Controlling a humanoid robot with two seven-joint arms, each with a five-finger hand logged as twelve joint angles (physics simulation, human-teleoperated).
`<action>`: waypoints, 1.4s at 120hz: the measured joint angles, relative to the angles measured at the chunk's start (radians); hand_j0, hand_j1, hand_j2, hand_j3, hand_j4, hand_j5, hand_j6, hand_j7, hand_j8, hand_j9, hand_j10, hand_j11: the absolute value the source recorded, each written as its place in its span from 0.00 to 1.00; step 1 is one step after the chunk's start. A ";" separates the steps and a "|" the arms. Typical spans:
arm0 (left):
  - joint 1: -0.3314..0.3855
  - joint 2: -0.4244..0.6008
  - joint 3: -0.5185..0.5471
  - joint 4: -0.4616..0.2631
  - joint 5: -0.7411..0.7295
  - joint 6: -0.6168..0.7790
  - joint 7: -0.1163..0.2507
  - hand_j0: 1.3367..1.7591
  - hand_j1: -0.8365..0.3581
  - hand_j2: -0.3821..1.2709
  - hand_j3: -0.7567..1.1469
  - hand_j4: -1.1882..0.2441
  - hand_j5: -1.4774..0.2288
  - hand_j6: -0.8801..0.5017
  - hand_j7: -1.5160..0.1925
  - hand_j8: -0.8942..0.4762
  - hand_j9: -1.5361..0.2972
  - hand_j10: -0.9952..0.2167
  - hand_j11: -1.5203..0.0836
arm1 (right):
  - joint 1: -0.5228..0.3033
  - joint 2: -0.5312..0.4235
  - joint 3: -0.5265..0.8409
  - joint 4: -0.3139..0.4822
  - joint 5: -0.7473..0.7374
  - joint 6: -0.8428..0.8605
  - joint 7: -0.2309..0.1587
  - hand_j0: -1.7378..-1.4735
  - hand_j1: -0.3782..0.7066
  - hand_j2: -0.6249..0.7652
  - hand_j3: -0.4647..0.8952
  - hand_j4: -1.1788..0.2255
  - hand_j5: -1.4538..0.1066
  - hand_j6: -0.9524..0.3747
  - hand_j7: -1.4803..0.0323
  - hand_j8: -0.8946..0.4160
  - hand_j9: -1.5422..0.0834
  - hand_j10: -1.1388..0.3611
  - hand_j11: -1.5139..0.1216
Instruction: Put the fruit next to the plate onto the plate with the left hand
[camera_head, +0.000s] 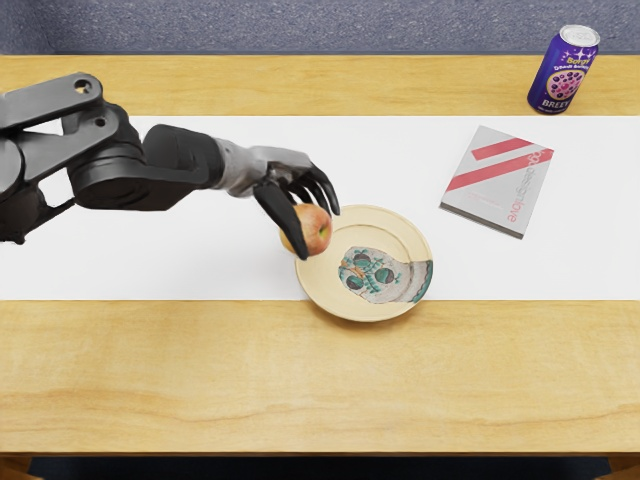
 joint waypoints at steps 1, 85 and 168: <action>-0.002 -0.008 0.000 0.000 -0.002 -0.001 0.000 0.76 0.49 0.52 0.40 0.39 0.39 0.27 0.42 0.33 0.40 0.36 0.44 | 0.000 0.000 0.000 0.000 0.000 0.000 0.000 0.30 0.07 0.44 0.34 0.81 0.90 0.69 0.95 0.66 0.92 0.74 0.90; -0.017 -0.197 0.008 0.127 -0.033 -0.007 -0.002 0.76 0.60 0.34 0.40 0.53 0.54 0.35 0.56 0.38 0.54 0.48 0.60 | -0.004 0.000 0.000 0.001 0.000 0.000 -0.002 0.30 0.07 0.44 0.34 0.81 0.90 0.69 0.95 0.66 0.92 0.74 0.90; 0.256 0.082 -0.268 0.181 -0.521 -0.316 -0.003 0.76 0.74 0.26 0.40 0.65 0.67 0.45 0.69 0.47 0.66 0.61 0.74 | -0.004 0.000 0.000 0.001 0.000 0.000 -0.002 0.30 0.07 0.44 0.34 0.81 0.90 0.69 0.95 0.66 0.92 0.74 0.90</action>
